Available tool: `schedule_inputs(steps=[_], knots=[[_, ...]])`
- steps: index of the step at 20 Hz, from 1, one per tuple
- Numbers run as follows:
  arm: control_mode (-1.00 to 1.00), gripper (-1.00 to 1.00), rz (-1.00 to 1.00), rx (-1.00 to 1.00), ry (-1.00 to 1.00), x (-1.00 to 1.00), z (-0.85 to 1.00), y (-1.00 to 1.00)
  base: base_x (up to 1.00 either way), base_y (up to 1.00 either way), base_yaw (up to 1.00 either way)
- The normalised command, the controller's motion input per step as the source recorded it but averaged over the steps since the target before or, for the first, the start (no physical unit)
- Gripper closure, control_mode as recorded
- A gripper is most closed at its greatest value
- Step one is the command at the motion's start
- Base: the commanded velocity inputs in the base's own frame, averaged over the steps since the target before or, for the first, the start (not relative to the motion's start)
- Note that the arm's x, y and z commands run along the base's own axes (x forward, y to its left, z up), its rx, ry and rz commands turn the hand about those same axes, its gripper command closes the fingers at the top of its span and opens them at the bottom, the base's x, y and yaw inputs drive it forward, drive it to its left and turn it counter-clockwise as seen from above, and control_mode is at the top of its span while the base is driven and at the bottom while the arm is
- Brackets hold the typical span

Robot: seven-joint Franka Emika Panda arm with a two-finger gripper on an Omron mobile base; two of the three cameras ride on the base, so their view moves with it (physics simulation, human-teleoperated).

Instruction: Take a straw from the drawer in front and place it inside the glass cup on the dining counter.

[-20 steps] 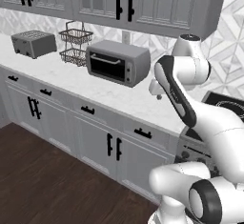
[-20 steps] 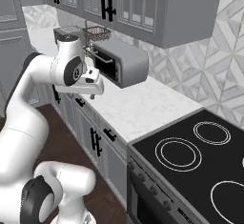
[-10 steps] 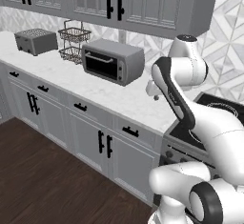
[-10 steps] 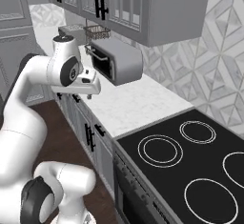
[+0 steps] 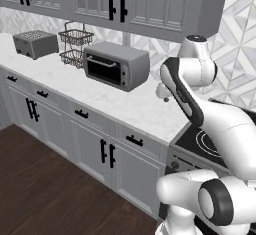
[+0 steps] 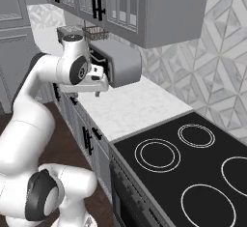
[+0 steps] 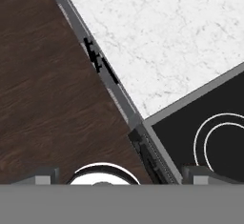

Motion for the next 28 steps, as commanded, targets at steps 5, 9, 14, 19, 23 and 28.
schedule_inputs(steps=[5, 9, 14, 19, 23, 28], knots=[[-1.0, -1.0, 0.0, -0.36, -0.14, 0.11, -0.22, 0.99, 0.0, 0.0, 0.0], [-1.0, -1.0, 0.0, -0.43, -0.13, 0.21, -0.47, 0.98, 0.0, 0.0, 0.0], [-1.0, -1.0, -0.04, -0.5, -0.1, 0.34, -0.64, 0.85, 0.0, 0.0, 0.0], [-1.0, -1.0, -0.08, -0.51, -0.05, 0.36, -0.64, 0.69, 0.0, 0.0, 0.0], [-1.0, -1.0, -0.12, -0.36, 0.0, 0.23, -0.64, 0.42, 0.0, 0.0, 0.0], [-1.0, -1.0, -0.18, -0.24, 0.0, 0.4, -0.63, 0.04, 0.0, 0.0, 0.0]])
